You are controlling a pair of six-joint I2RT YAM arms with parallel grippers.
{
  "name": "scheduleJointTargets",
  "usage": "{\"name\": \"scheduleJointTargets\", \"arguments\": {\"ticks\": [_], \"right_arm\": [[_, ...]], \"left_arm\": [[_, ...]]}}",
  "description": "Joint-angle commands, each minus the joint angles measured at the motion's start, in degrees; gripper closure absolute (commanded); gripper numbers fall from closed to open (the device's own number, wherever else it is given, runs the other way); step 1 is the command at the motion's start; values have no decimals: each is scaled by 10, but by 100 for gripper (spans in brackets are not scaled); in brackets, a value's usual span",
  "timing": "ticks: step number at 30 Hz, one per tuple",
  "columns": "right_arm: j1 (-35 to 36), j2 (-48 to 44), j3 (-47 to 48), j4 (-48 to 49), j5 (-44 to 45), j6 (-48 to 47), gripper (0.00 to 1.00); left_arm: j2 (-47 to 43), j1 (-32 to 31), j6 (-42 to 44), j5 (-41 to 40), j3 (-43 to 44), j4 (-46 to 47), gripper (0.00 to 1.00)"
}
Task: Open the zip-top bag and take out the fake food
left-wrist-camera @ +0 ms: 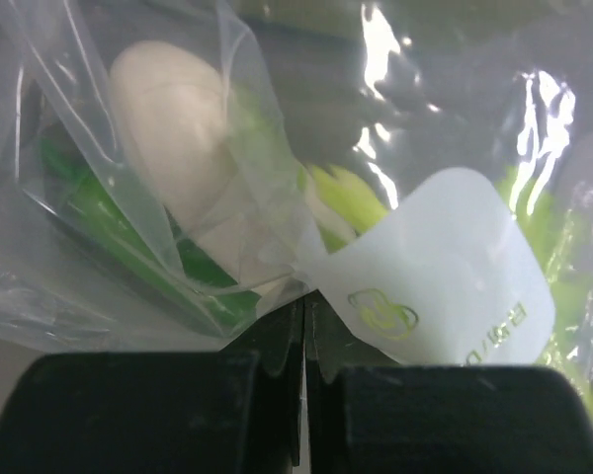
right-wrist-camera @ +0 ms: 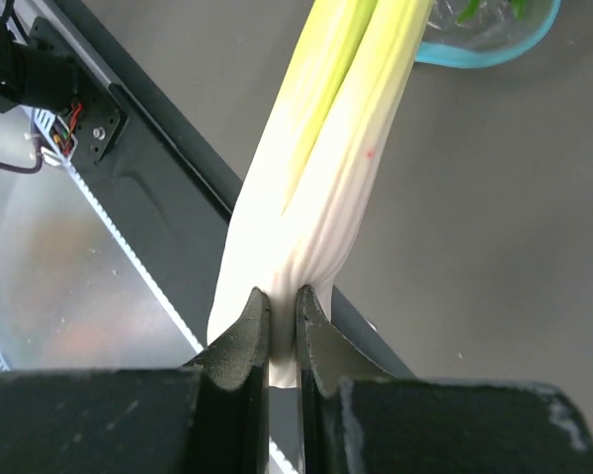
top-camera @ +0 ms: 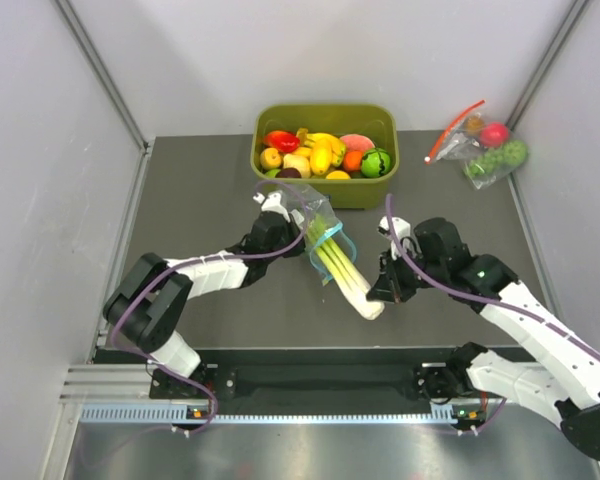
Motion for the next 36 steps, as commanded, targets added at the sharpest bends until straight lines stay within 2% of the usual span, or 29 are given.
{"name": "scheduleJointTargets", "arguments": {"ticks": [1, 9, 17, 25, 30, 33, 36], "right_arm": [[-5, -28, 68, -51, 18, -25, 100], [-7, -65, 150, -115, 82, -36, 100], [-7, -78, 241, -223, 149, -52, 100], [-7, -86, 265, -266, 146, -52, 100], [-7, -89, 316, -308, 195, -54, 100], [-7, -90, 327, -300, 230, -55, 100], [-7, -90, 303, -213, 224, -50, 100]], "left_arm": [[5, 23, -11, 2, 20, 48, 100], [1, 76, -15, 10, 8, 50, 100], [-3, 129, -26, 40, -8, 56, 100], [2, 153, -24, 49, 21, 48, 100], [-1, 166, -18, 61, 24, 43, 100], [-5, 165, -15, 74, 16, 45, 100], [-14, 165, -13, 90, 5, 46, 100]]}}
